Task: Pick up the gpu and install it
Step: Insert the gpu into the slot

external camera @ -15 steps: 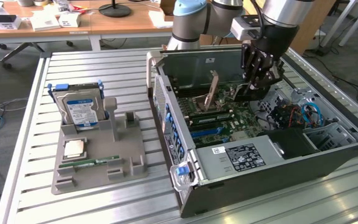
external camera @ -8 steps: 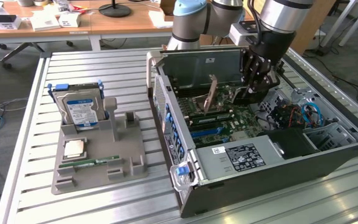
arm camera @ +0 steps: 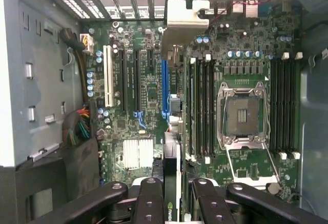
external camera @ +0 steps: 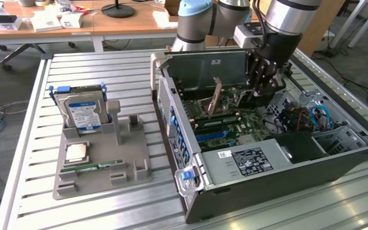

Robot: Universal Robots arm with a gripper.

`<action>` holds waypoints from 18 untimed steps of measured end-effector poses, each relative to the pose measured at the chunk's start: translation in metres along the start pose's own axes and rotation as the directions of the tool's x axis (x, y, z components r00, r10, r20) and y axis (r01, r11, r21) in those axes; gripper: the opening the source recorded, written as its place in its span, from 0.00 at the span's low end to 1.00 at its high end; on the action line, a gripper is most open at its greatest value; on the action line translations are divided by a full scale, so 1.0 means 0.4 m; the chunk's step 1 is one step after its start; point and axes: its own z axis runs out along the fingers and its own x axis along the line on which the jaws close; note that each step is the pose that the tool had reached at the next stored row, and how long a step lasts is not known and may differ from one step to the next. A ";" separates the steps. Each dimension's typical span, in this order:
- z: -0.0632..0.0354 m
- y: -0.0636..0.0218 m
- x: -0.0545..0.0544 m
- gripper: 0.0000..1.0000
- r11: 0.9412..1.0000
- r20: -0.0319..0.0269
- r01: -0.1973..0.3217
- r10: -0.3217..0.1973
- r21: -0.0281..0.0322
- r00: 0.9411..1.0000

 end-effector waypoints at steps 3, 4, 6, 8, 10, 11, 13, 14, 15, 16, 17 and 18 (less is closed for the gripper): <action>0.001 0.015 0.001 0.26 1.000 0.000 0.000 0.000 0.000 1.000; 0.001 0.019 0.001 0.26 1.000 0.000 0.000 0.000 0.000 1.000; 0.001 0.022 0.001 0.26 1.000 0.000 0.000 0.000 0.000 1.000; 0.002 0.023 0.001 0.26 1.000 0.000 0.000 0.000 0.000 1.000; 0.010 0.024 0.001 0.26 1.000 0.000 0.000 0.000 0.000 1.000; 0.015 0.024 0.001 0.26 1.000 0.000 0.000 0.000 0.000 1.000; 0.024 0.025 0.001 0.26 1.000 0.000 0.000 0.000 0.000 1.000; 0.029 0.025 0.002 0.26 1.000 0.000 0.000 0.000 0.000 1.000; 0.033 0.026 0.002 0.26 1.000 0.000 0.000 0.000 0.000 1.000; 0.037 0.026 0.002 0.26 1.000 0.000 0.000 0.000 0.000 1.000; 0.042 0.026 0.002 0.26 1.000 0.000 0.000 0.000 0.000 1.000; 0.046 0.027 0.002 0.26 1.000 0.000 0.000 0.000 0.000 1.000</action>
